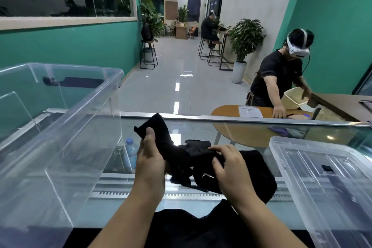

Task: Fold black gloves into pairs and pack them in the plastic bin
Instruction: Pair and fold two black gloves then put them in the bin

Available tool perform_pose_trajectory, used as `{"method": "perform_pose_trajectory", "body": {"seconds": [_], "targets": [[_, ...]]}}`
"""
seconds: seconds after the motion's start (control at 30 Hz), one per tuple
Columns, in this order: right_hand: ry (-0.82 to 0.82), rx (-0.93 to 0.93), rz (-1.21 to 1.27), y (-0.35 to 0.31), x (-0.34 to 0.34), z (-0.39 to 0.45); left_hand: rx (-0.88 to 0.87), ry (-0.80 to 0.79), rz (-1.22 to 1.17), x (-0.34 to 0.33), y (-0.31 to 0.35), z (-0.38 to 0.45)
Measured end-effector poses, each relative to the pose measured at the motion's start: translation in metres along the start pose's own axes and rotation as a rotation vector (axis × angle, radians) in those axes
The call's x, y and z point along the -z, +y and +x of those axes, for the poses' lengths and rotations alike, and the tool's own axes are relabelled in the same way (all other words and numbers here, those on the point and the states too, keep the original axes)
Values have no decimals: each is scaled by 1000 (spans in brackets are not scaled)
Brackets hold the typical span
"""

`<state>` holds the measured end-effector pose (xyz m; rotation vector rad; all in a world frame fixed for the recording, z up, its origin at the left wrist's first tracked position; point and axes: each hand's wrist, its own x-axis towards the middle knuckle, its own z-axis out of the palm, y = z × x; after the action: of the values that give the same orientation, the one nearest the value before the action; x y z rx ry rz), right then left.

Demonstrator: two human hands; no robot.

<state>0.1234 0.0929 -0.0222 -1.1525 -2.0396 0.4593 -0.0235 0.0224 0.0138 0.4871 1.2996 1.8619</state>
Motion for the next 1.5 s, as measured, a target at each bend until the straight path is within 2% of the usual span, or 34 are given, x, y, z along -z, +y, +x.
{"method": "perform_pose_trajectory", "body": {"seconds": [0.1, 0.17, 0.27, 0.33, 0.43, 0.5, 0.63, 0.7, 0.8, 0.87, 0.97, 1.1, 1.17, 1.27, 1.33, 1.43, 1.5], "targets": [[71, -46, 58, -1, 4, -2, 37, -68, -262, -2, 5, -3], [149, -47, 95, -4, 10, -4, -4, -195, -402, -2, 12, -8], [214, -33, 185, -17, 22, -8, -69, -338, -494, -5, 19, -17], [97, -124, 441, -30, 29, -9, -77, -382, -512, -6, 16, -20], [-233, -382, 913, -50, 36, -14, -89, -358, -468, -8, 10, -26], [-438, -481, 1021, -51, 37, -16, -56, -357, -449, -10, 7, -26], [-797, -455, 1151, -48, 39, -15, 18, -491, -395, -16, 14, -31], [-817, -464, 1237, -53, 39, -17, 82, -570, -387, -14, 17, -34], [-621, -415, 1354, -51, 33, -16, 160, -611, -447, -4, 21, -32], [-516, -340, 1320, -48, 32, -13, 226, -577, -486, 7, 18, -25], [-410, -334, 1252, -46, 35, -11, 326, -540, -444, 25, 14, -17], [-266, -263, 1010, -50, 36, -4, 437, -610, -299, 30, 10, -13], [-243, -204, 791, -56, 34, 0, 452, -644, -163, 26, 7, -15], [-218, -126, 436, -59, 29, -4, 452, -578, 8, 20, -2, -17], [-190, -93, 330, -53, 29, -9, 456, -468, 92, 22, -5, -14], [-151, -117, 194, -42, 39, -14, 420, -391, 118, 27, -3, -5], [-200, -136, 105, -36, 50, -15, 404, -366, 115, 30, -4, -1]]}}
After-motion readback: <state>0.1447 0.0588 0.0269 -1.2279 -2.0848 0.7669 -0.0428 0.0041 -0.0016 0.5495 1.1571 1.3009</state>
